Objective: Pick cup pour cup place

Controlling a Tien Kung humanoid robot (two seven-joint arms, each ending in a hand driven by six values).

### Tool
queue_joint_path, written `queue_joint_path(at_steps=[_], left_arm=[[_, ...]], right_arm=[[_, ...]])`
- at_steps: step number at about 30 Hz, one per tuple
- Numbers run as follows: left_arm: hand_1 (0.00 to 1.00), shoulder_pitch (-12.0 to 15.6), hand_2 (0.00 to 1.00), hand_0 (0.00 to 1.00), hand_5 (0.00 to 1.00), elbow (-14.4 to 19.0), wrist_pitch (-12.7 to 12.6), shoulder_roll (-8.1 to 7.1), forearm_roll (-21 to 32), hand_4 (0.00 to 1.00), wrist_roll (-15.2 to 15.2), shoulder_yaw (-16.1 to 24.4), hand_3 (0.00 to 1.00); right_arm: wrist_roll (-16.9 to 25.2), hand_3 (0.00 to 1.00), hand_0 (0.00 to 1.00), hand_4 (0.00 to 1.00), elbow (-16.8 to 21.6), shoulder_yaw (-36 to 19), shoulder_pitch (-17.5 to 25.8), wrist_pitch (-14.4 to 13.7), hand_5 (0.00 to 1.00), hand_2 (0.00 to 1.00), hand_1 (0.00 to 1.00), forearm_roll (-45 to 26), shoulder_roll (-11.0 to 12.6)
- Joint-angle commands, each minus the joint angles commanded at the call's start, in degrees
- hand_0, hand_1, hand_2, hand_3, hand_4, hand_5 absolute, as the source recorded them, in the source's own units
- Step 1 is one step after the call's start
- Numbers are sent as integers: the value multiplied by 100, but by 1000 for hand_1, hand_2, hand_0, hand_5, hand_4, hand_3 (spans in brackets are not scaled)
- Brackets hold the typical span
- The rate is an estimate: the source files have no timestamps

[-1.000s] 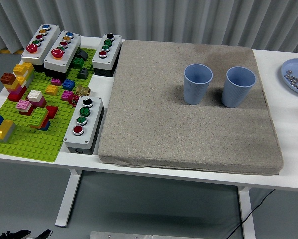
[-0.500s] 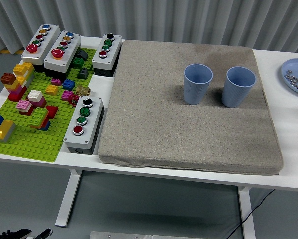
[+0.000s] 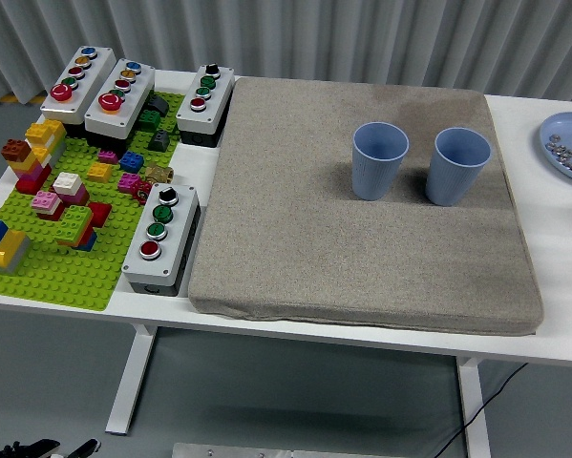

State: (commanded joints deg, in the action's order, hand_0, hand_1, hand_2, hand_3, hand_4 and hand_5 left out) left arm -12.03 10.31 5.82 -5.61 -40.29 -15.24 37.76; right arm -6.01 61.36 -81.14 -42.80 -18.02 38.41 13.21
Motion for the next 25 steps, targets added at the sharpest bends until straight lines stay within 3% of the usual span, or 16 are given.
queue_joint_path(at_steps=[25], left_arm=[[765,61,824,777,998,0,-7,-11,57,508,-11,-41,690]], right_arm=[[-3,798,924,843,20,61,59,-16,898,824,814,33,-40]])
